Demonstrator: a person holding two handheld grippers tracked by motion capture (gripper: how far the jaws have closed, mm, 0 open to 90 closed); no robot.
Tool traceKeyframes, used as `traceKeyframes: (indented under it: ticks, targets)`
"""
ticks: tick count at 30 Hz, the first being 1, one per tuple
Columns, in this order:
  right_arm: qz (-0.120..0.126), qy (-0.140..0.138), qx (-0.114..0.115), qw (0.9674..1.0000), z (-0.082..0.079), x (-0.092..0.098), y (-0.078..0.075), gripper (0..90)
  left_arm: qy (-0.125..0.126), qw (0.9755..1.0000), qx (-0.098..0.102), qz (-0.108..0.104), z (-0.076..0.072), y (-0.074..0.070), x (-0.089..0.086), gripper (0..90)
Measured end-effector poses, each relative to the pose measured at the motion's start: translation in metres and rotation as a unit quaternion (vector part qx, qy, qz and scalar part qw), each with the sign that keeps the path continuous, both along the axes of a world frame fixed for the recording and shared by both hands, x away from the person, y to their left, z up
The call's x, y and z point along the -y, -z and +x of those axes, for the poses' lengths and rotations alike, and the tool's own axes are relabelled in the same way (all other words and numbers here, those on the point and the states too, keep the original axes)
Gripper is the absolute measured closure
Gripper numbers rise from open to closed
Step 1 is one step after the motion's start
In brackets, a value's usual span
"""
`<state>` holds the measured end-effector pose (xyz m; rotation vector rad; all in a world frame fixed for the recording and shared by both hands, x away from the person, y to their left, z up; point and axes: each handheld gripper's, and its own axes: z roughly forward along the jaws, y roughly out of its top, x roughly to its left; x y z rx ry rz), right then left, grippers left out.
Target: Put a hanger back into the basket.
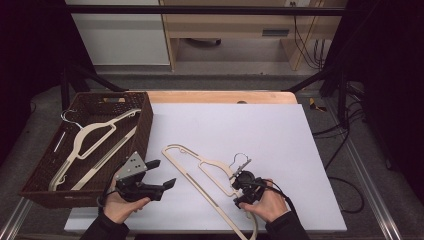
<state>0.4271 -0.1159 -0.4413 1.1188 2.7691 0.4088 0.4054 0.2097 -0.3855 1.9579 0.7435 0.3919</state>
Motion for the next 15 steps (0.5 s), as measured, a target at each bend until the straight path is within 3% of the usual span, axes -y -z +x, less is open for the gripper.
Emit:
traceKeyframes:
  ticks: [7,11,15]
  targets:
    - [-0.025,-0.001,-0.024,0.9994,0.0007,-0.0043,0.0065,65.3,0.004,1.0,0.001,0.009,-0.0005,0.0019,0.0024,21.5]
    - [-0.026,0.006,-0.031,0.9991,0.0012,-0.0049,0.0063,73.0,0.003,0.9999,0.006,0.015,-0.0004,0.0026,0.003,21.4]
    - [-0.026,0.015,-0.045,0.9986,0.0055,-0.0045,0.0063,74.8,0.003,0.9997,0.006,0.023,-0.0005,0.0023,0.0025,20.9]
